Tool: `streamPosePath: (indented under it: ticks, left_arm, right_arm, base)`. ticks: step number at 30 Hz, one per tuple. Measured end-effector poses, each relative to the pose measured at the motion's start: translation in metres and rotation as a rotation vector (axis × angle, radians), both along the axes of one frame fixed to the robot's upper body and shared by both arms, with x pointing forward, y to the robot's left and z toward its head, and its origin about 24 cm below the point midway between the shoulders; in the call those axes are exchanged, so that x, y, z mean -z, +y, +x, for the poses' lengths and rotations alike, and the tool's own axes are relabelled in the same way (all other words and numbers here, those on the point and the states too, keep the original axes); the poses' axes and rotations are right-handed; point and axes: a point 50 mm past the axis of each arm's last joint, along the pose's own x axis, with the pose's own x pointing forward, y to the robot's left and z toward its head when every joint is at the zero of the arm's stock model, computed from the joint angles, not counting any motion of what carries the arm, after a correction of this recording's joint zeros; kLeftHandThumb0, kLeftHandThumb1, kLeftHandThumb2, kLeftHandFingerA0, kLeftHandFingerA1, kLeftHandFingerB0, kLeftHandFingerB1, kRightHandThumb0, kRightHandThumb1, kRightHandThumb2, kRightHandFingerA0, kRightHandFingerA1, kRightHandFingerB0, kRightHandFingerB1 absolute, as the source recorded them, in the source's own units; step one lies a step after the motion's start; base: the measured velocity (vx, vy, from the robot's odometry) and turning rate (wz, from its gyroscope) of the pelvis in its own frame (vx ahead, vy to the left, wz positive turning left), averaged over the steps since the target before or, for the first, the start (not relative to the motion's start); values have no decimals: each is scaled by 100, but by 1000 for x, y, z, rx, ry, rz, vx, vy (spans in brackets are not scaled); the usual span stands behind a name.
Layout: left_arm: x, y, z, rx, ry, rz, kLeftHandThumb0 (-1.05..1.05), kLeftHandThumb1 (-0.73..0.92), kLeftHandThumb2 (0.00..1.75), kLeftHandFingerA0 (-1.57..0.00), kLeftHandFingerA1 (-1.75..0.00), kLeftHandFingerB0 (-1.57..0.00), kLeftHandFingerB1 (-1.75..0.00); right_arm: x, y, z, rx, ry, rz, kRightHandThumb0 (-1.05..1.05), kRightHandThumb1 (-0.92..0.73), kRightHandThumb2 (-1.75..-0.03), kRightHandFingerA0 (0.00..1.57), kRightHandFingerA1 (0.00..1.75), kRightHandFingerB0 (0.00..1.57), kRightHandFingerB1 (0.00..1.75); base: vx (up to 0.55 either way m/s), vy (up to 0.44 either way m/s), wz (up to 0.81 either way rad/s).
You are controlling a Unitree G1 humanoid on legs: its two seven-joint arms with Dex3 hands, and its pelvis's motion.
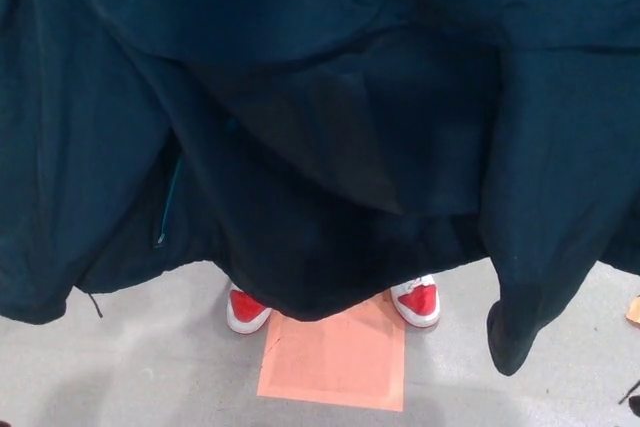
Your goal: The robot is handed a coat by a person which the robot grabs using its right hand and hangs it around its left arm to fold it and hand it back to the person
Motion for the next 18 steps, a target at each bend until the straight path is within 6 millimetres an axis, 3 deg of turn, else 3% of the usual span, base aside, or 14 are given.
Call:
streamPosePath:
  ticks: [4, 5, 6, 7, 8, 10, 11, 12, 13, 18]
  left_arm:
    - [0, -1, 0, 8, -2, -5, -61, 92, 72, -27, -34, -27, -34]
    - [0, -1, 0, 9, -3, -5, -60, 92, 72, -26, -34, -25, -34]
    - [0, -1, 0, 10, -3, -5, -60, 92, 74, -25, -33, -24, -33]
    - [1, -1, 0, 11, -4, -6, -60, 92, 74, -25, -33, -24, -33]
    - [1, -2, 0, 11, -3, -6, -60, 92, 75, -25, -33, -23, -33]
    - [1, -2, 0, 13, -4, -8, -60, 92, 74, -26, -34, -26, -34]
    - [1, -3, 0, 14, -4, -10, -61, 92, 73, -28, -35, -27, -35]
    - [1, -3, 0, 14, -4, -10, -61, 92, 73, -28, -35, -27, -35]
    - [2, -5, 1, 15, -4, -14, -62, 92, 73, -26, -34, -27, -35]
    - [4, -8, 1, 19, -6, -23, -61, 92, 72, -27, -34, -29, -34]
  right_arm:
    - [-9, 4, 8, -13, -137, -25, -76, -62, -97, 6, 43, 3, 38]
    - [-12, 6, 10, -20, -172, -32, -38, -48, -105, 1, 48, 0, 47]
    - [-16, 8, 12, -27, -211, -37, -77, -61, -99, 7, 45, 3, 38]
    - [-21, 11, 16, -40, -260, -41, -77, -61, -99, 7, 45, 3, 38]
    - [-23, 12, 17, -44, -277, -41, -77, -79, -65, 7, 28, 6, 24]
    - [-32, 18, 23, -63, -353, -41, -79, -79, -65, 8, 30, 6, 24]
    - [-42, 24, 28, -81, -418, -36, -77, -59, -101, 0, 39, 7, 31]
    - [-42, 24, 28, -81, -418, -36, -77, -59, -101, 0, 39, 7, 31]
    - [-53, 30, 34, -101, -491, -29, -92, -68, -106, 0, 30, 15, 24]
    - [-89, 42, 48, -147, -684, -25, -88, -64, -108, 5, 17, 9, 16]
  base:
    - [87, -2, 1]
    - [89, -4, 2]
    - [0, 0, 0]
    - [0, 0, 0]
    - [0, 0, 0]
    - [0, 0, 0]
    - [85, 4, 3]
    - [85, 4, 2]
    - [81, 1, 3]
    - [0, 0, 0]
